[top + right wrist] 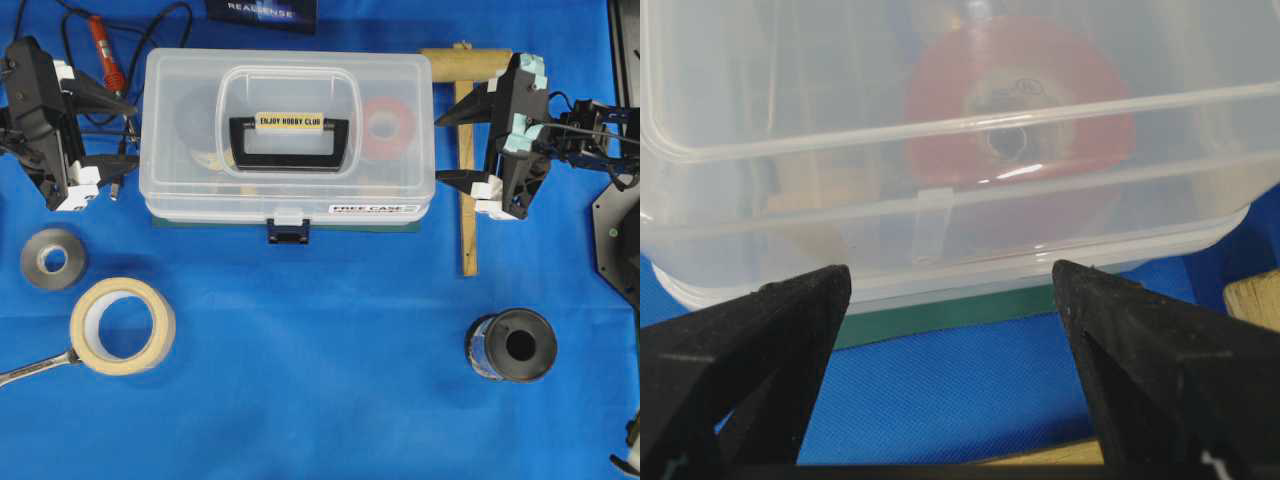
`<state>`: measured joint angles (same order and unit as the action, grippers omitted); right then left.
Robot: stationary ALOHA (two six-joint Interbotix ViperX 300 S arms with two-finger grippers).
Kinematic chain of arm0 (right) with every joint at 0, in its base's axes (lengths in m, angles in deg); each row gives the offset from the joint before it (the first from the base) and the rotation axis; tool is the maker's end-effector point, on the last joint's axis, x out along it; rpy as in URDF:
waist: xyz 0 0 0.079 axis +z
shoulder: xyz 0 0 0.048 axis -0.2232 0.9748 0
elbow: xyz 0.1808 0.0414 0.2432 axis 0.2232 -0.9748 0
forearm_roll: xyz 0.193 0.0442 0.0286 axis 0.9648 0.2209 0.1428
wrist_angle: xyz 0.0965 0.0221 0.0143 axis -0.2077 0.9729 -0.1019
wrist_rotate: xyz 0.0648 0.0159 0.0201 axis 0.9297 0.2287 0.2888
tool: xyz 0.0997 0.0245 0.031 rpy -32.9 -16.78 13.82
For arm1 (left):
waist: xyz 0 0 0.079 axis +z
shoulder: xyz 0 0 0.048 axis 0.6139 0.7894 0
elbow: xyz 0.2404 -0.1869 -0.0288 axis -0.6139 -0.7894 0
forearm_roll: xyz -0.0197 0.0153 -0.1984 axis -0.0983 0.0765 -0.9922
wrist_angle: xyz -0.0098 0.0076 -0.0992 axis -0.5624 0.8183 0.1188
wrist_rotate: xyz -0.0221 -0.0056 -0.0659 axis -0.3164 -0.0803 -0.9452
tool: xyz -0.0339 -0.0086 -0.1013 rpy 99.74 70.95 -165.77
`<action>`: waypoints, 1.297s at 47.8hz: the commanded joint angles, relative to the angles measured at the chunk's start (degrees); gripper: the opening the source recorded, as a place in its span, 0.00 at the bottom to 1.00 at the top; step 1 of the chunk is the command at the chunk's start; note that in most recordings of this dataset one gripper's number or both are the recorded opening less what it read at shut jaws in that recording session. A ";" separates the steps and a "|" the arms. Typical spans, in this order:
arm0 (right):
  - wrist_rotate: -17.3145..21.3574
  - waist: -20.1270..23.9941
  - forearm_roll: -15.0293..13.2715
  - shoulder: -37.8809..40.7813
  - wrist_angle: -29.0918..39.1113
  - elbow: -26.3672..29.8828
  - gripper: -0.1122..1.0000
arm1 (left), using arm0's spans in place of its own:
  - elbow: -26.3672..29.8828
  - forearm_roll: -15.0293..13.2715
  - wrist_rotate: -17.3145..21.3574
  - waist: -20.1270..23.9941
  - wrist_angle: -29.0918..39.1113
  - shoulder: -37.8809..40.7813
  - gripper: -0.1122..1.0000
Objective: Open the tool box with both arms.
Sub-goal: 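Grip the lid edges with both grippers and lift the lid upward, then swing the lid back with both grippers until it stands open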
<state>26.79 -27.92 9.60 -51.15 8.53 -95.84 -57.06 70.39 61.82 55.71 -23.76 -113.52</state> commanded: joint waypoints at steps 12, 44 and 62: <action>0.18 0.09 0.09 -2.11 0.53 4.39 0.86 | 3.87 -0.09 -0.35 -0.26 -1.32 -2.90 0.84; -0.35 -0.70 -0.70 -8.88 1.67 6.86 0.86 | 5.54 -0.09 -0.09 0.88 -1.32 -10.37 0.84; -0.35 -3.52 -0.70 -9.05 1.41 7.82 0.86 | 6.06 -0.09 0.00 3.78 -4.31 -9.93 0.83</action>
<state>26.18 -31.53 8.63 -60.03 11.78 -92.59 -55.39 70.48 62.00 59.49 -24.11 -123.98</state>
